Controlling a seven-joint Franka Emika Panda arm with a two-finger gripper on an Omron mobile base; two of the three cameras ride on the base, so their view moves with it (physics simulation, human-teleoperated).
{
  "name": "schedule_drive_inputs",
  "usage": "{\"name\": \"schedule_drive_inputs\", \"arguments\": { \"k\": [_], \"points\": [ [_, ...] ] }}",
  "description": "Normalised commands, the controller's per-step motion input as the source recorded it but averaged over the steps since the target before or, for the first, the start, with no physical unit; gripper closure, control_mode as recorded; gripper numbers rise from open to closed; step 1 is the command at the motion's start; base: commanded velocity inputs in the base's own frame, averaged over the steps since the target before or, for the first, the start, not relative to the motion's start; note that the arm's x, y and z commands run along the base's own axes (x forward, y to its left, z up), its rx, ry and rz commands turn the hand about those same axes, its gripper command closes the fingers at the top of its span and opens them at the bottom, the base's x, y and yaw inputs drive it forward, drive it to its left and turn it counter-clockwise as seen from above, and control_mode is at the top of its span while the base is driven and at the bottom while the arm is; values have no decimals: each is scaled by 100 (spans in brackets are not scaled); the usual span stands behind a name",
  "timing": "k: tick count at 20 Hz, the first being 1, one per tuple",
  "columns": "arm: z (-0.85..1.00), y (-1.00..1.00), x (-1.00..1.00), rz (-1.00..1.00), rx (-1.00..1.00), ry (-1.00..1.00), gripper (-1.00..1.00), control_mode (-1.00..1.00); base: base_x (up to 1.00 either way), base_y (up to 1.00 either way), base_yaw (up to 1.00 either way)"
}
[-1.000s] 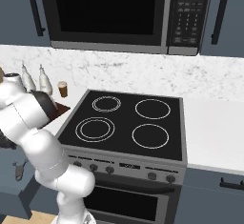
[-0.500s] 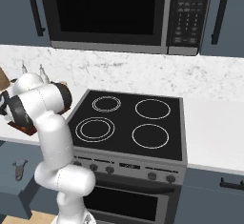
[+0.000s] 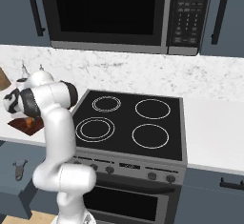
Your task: Place the appropriate cutting tool for cutting the garlic skin on the cutting board.
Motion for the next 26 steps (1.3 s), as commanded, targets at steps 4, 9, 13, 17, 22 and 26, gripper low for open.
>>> {"name": "schedule_drive_inputs", "arguments": {
  "k": [4, 9, 13, 17, 22, 26],
  "points": [
    [-20, 0, 17, 0, 0, 0, 100, -100, 0, 0, 0],
    [-18, 0, 0, 0, 0, 0, 100, -100, 0, 0, 0],
    [-7, 3, 4, 0, 0, 0, -100, -100, 0, 0, 0],
    [-6, 2, 14, 0, 0, 0, -100, -100, 0, 0, 0],
    [0, 2, 18, 0, 0, 0, -100, -100, 0, 0, 0],
    [83, 0, -11, 0, 1, -4, -100, -100, 0, 0, 0]
  ]
}}
